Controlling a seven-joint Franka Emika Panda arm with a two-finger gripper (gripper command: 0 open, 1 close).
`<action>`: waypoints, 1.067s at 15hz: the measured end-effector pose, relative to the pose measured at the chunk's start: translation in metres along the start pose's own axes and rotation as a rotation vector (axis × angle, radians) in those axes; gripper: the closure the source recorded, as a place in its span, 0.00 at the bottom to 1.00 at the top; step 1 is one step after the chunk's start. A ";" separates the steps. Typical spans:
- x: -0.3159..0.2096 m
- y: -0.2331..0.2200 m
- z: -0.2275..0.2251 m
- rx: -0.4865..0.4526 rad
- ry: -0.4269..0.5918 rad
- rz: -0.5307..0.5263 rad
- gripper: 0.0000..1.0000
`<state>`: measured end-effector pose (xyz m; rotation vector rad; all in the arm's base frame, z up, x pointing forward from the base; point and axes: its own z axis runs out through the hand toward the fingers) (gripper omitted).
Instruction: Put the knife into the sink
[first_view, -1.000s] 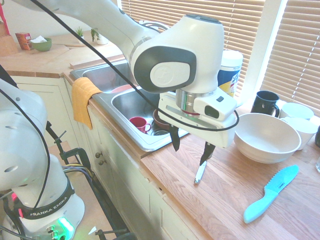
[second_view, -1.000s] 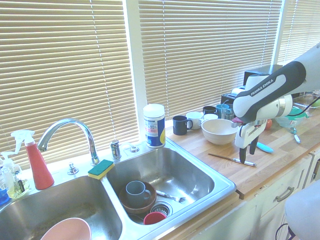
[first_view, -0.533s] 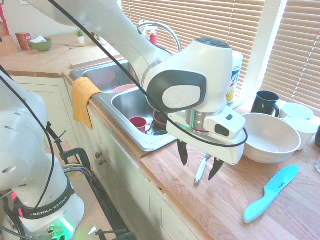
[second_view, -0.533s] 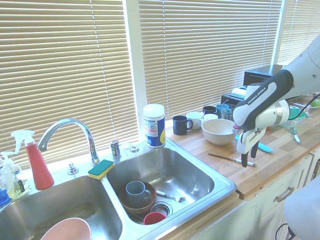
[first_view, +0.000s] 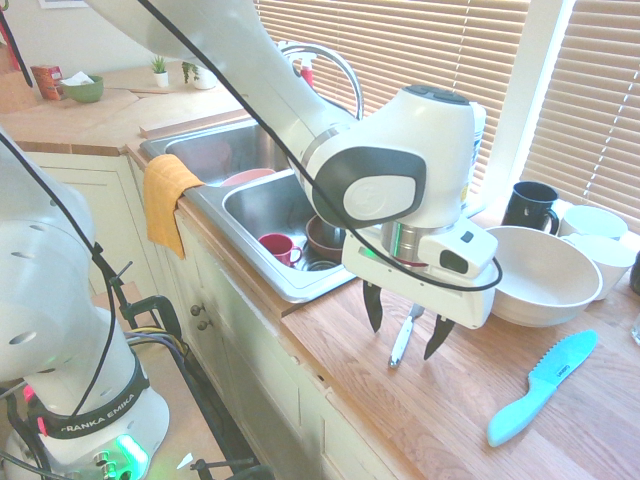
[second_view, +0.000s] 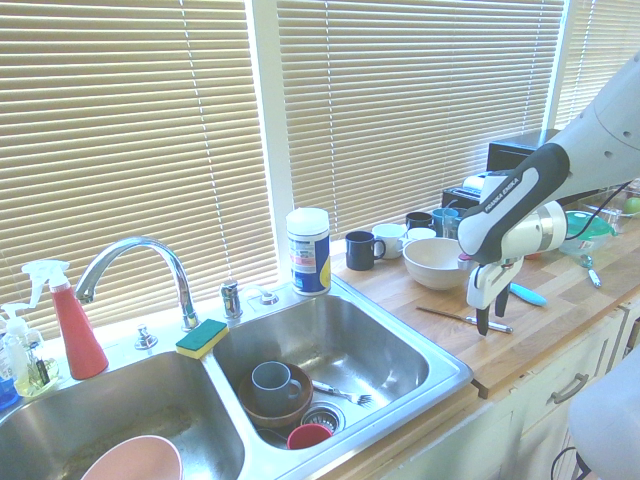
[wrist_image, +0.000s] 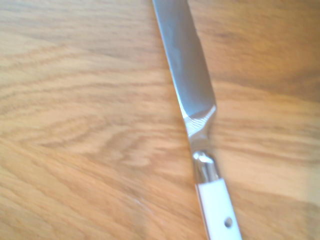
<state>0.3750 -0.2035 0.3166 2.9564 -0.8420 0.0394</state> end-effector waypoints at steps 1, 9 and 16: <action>0.000 -0.003 0.000 0.000 -0.001 -0.006 1.00; -0.001 -0.013 0.001 0.000 -0.002 -0.027 1.00; -0.001 -0.013 0.002 0.002 -0.003 -0.024 1.00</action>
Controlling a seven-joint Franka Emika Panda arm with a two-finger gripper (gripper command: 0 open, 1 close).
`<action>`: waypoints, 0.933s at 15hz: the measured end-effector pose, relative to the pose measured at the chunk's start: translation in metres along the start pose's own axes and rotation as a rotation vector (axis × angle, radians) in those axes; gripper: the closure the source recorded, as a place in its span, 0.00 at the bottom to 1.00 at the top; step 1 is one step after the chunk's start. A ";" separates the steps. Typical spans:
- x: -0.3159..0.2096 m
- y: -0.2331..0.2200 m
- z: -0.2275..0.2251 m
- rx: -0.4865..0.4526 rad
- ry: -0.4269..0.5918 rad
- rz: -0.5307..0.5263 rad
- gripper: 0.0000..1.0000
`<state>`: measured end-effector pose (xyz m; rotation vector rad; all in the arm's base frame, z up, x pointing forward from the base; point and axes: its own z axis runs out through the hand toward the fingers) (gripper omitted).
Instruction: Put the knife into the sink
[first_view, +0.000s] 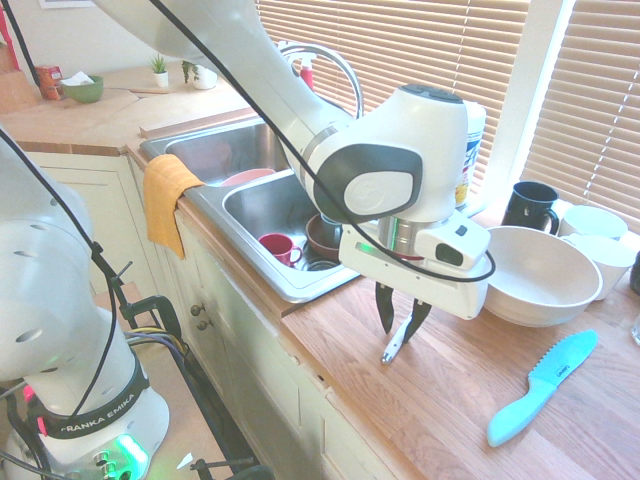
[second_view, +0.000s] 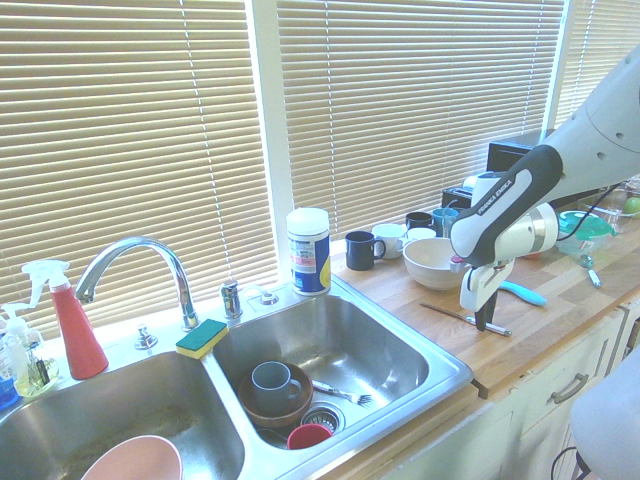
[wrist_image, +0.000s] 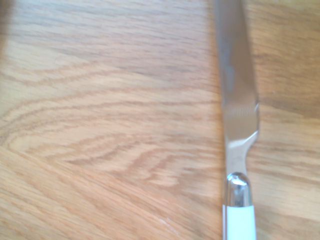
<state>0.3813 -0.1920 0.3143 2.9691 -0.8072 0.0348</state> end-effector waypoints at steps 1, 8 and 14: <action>0.000 0.000 0.000 0.000 0.001 0.000 1.00; 0.001 -0.004 -0.001 0.008 0.010 0.008 1.00; 0.003 -0.054 -0.032 0.037 0.048 0.032 1.00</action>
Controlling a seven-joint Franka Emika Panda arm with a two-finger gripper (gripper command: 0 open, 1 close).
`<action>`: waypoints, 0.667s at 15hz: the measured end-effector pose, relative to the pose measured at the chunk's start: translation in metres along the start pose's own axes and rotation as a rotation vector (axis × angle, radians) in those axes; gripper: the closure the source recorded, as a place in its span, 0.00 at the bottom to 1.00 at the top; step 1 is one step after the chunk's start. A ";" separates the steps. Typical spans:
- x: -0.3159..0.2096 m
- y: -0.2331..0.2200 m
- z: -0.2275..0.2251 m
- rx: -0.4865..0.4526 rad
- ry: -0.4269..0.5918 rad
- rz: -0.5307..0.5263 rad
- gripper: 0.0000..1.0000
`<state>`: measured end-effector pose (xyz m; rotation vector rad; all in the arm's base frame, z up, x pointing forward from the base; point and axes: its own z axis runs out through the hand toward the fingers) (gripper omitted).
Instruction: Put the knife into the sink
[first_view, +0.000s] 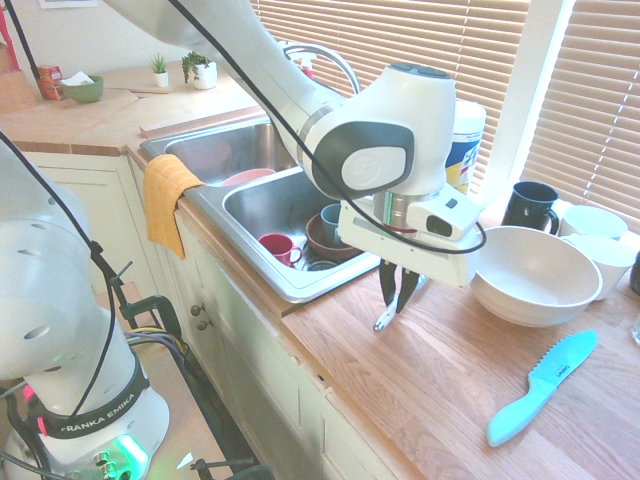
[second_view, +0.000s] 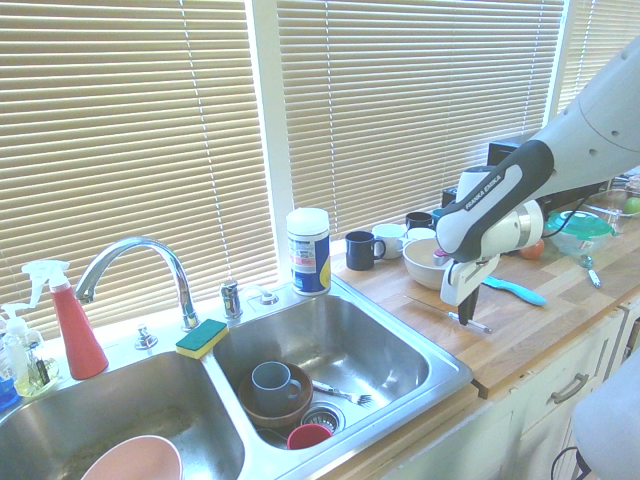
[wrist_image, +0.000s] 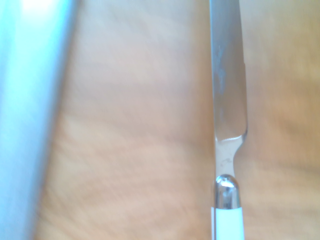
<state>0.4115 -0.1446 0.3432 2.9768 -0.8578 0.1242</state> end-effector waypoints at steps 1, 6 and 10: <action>-0.001 -0.015 -0.010 -0.001 0.005 0.009 1.00; -0.019 -0.117 -0.052 -0.007 0.041 0.115 1.00; -0.030 -0.185 -0.056 0.002 0.041 0.212 1.00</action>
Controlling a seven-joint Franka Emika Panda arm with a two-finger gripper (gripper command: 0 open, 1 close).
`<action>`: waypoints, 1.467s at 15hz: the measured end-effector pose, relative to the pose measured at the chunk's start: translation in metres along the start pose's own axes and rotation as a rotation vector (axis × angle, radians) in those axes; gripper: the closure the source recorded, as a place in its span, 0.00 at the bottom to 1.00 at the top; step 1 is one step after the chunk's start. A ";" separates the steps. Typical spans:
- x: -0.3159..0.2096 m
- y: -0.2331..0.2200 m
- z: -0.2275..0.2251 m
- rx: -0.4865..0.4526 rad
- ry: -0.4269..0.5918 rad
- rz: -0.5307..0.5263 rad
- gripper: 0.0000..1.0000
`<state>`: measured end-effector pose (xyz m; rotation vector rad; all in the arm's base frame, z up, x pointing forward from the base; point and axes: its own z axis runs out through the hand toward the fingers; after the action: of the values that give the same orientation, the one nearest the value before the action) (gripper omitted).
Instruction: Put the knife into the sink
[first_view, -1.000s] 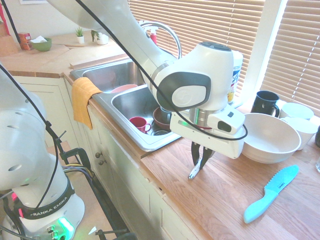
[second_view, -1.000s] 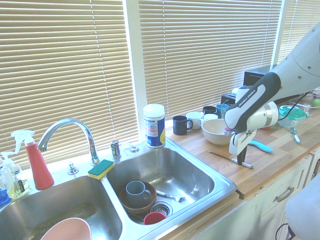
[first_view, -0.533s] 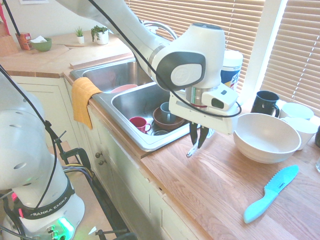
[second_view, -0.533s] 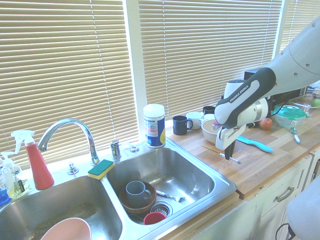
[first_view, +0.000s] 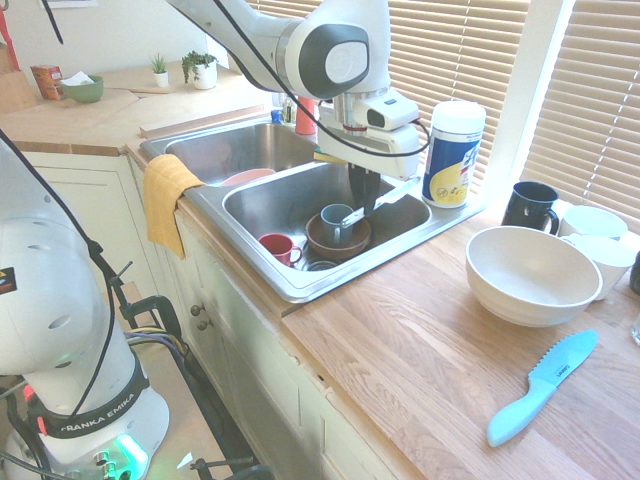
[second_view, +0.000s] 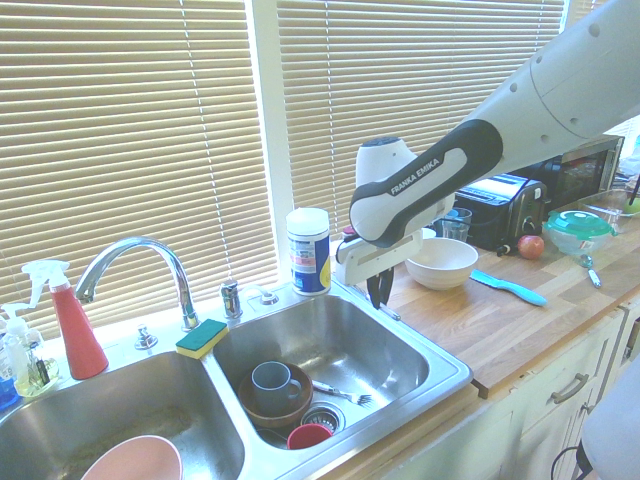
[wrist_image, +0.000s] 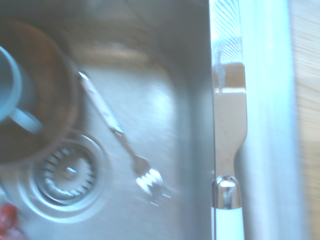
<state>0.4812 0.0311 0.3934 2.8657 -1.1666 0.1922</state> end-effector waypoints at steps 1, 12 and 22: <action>-0.007 -0.015 0.003 0.004 0.003 0.017 1.00; -0.058 -0.073 0.089 0.031 0.036 0.131 1.00; -0.065 -0.076 0.192 0.013 0.000 0.149 1.00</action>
<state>0.5072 0.1140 0.1949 2.7900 -1.3851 0.2049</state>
